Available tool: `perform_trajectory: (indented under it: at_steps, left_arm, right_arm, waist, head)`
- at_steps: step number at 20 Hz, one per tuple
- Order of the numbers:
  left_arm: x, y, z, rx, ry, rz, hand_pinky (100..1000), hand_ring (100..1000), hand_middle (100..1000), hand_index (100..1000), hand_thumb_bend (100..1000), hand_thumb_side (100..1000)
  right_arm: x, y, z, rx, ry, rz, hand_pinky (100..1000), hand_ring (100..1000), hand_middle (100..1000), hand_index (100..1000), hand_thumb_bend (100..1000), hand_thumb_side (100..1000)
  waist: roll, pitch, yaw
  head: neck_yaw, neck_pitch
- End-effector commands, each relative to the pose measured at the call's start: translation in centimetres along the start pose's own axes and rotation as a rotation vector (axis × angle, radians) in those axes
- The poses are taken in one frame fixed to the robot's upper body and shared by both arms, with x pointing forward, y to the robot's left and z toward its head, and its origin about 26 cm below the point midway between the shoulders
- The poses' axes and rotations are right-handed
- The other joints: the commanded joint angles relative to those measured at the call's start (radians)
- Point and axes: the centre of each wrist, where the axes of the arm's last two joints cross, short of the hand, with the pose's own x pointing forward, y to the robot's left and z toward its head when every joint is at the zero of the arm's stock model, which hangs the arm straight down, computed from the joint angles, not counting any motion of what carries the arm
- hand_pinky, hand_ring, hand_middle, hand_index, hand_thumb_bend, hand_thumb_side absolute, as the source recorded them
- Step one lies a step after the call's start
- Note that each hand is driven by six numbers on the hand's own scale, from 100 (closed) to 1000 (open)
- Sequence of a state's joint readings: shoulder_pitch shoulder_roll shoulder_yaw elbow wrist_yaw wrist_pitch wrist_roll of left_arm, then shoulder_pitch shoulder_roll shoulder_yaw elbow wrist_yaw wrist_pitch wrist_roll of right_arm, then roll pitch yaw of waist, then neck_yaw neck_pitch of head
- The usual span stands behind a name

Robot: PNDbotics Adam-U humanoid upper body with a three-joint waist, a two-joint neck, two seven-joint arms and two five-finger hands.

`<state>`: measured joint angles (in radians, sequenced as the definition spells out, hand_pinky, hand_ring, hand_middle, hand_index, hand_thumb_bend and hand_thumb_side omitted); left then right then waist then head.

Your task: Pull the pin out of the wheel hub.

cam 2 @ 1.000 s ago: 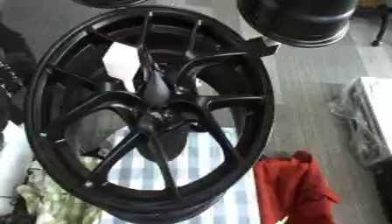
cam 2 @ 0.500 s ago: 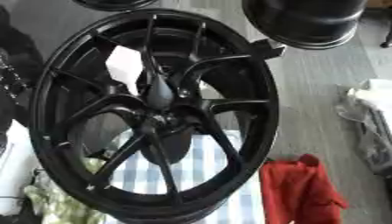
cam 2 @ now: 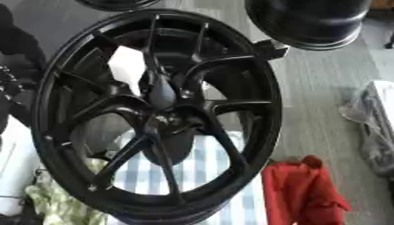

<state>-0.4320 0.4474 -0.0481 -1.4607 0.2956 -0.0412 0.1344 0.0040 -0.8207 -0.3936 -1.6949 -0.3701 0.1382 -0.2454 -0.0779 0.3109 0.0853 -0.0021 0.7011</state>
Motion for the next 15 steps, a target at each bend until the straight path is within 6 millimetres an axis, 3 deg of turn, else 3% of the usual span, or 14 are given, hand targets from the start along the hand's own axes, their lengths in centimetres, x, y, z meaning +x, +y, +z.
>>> perform_trajectory:
  at_steps: [1, 9, 15]
  left_arm:
    - [0.9, 0.0, -0.5, -0.016, -0.029, -0.012, 587, 694, 663, 738, 114, 887]
    - [0.9, -0.8, -0.6, -0.042, -0.029, -0.001, 587, 693, 663, 737, 112, 887]
    - [1.1, -1.2, -0.8, -0.037, -0.041, 0.023, 588, 695, 669, 741, 118, 884]
  right_arm:
    - [2.1, 0.7, -0.5, -0.017, -0.063, -0.113, 918, 795, 772, 852, 100, 670]
    - [2.2, 4.8, -1.6, -0.05, -0.116, -0.368, 901, 749, 737, 824, 100, 704]
    - [0.2, 6.8, -2.2, -0.055, -0.173, -0.463, 933, 817, 805, 872, 100, 703]
  waist:
    - [0.003, -0.024, 0.003]
    - [0.013, -0.024, 0.018]
    - [0.021, -0.019, 0.031]
  head:
    - [-0.005, -0.01]
    - [-0.013, -0.016]
    - [-0.021, -0.026]
